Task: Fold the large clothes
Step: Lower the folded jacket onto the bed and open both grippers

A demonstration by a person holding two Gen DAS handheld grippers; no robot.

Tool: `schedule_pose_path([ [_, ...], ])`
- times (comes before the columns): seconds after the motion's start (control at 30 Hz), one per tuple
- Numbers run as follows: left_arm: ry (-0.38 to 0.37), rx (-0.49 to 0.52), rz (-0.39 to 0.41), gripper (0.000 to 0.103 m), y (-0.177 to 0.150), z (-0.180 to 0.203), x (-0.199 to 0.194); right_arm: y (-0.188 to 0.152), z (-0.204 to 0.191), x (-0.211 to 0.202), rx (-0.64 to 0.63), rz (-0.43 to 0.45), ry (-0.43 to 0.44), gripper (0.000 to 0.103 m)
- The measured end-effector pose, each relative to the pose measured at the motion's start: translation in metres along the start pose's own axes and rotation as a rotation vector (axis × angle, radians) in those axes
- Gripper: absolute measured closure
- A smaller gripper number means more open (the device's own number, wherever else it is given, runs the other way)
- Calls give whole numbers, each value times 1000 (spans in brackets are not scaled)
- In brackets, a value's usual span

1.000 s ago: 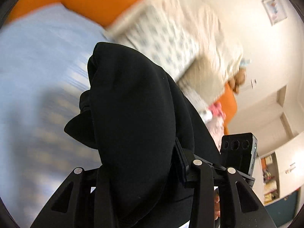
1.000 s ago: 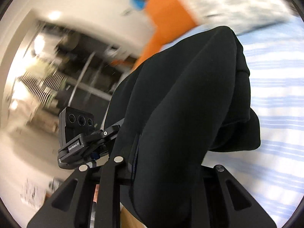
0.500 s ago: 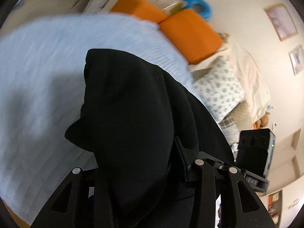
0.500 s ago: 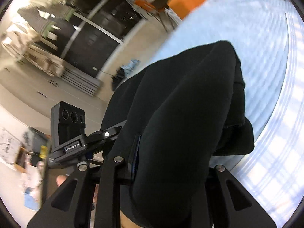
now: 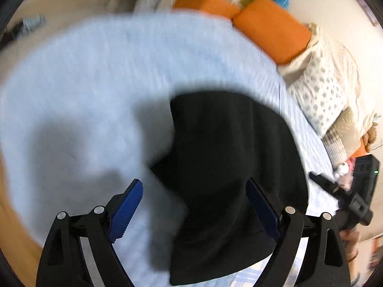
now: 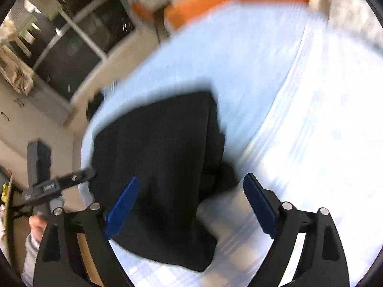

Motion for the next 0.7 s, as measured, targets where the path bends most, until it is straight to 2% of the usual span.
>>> schedule_pose_path([
  [0.03, -1, 15, 30, 14, 4, 7, -10, 6, -5, -11, -14, 50, 13, 20],
  [0.1, -26, 92, 117, 14, 15, 32, -30, 25, -22, -25, -50, 131, 42, 41],
  [0.13, -14, 149, 158, 15, 19, 49, -34, 34, -28, -24, -55, 140, 45, 46],
  [0.17, 2, 191, 174, 16, 27, 72, -28, 42, -34, -19, -60, 132, 55, 62],
  [0.2, 23, 228, 173, 22, 29, 81, -24, 49, -39, -8, -59, 106, 36, 69],
  [0.23, 51, 261, 152, 32, 36, 91, -9, 59, -41, 3, -56, 83, 14, 68],
  [0.3, 107, 253, 92, 39, 52, 95, 21, 64, -43, 33, -48, 50, -54, 68],
  [0.4, 191, 214, 56, 39, 66, 77, 61, 57, -40, 80, -51, -2, -169, 71],
  [0.47, 186, 180, 54, 38, 71, 57, 78, 48, -35, 114, -67, -27, -211, 71],
  [0.5, 189, 174, 72, 35, 71, 51, 84, 38, -32, 122, -74, -12, -217, 71],
  [0.6, 239, 202, 110, 28, 73, 51, 98, 38, -29, 133, -107, 31, -247, 69],
  [0.67, 270, 226, 117, 28, 73, 60, 89, 40, -40, 124, -153, 45, -296, 69],
  [0.7, 286, 248, 145, 31, 70, 66, 78, 38, -46, 115, -181, 76, -312, 68],
])
Point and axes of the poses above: each gripper's, at about its wrist camera, not at the fingertips, and x roughly the way its jaws point, z to its right, y to its top, the point moved 1 cm from there along x, roughly the way its jaws point, and after that the axes turned 10 degrees about -z, right-handed, at the moved point
